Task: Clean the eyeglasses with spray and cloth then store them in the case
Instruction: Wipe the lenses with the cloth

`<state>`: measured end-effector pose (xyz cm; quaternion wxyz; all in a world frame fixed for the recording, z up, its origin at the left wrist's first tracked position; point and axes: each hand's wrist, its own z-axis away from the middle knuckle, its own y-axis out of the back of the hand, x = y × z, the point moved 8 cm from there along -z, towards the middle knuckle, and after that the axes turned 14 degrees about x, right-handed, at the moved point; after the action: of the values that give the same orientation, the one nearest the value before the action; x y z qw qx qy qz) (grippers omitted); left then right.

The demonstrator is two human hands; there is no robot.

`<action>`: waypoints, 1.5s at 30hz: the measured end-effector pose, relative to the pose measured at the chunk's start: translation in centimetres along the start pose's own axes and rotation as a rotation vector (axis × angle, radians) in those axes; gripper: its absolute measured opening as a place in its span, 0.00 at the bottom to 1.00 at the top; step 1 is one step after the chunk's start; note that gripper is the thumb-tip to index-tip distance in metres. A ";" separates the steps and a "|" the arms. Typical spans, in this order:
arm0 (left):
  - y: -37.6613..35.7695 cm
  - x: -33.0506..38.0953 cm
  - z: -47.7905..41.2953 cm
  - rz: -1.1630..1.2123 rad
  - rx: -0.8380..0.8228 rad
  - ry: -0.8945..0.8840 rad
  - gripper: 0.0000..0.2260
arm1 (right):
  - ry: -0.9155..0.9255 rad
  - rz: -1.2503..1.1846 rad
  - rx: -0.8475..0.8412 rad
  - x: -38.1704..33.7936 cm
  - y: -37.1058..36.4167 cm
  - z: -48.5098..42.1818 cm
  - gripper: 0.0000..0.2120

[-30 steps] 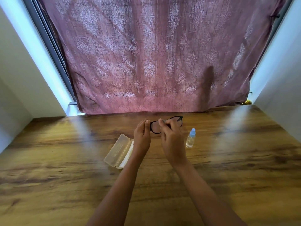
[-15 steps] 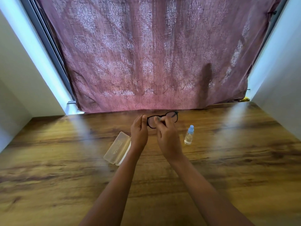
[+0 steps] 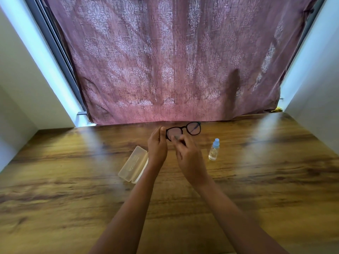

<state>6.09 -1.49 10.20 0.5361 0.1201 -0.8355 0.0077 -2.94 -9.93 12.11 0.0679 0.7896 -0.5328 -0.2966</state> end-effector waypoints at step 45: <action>-0.8 -0.6 0.4 0.043 -0.029 0.011 0.16 | -0.103 0.065 0.066 2.0 -0.5 -1.2 0.13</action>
<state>6.14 -2.18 9.38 0.5421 0.0945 -0.8350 0.0079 -1.34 -11.70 12.09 0.0236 0.7574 -0.5704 -0.3169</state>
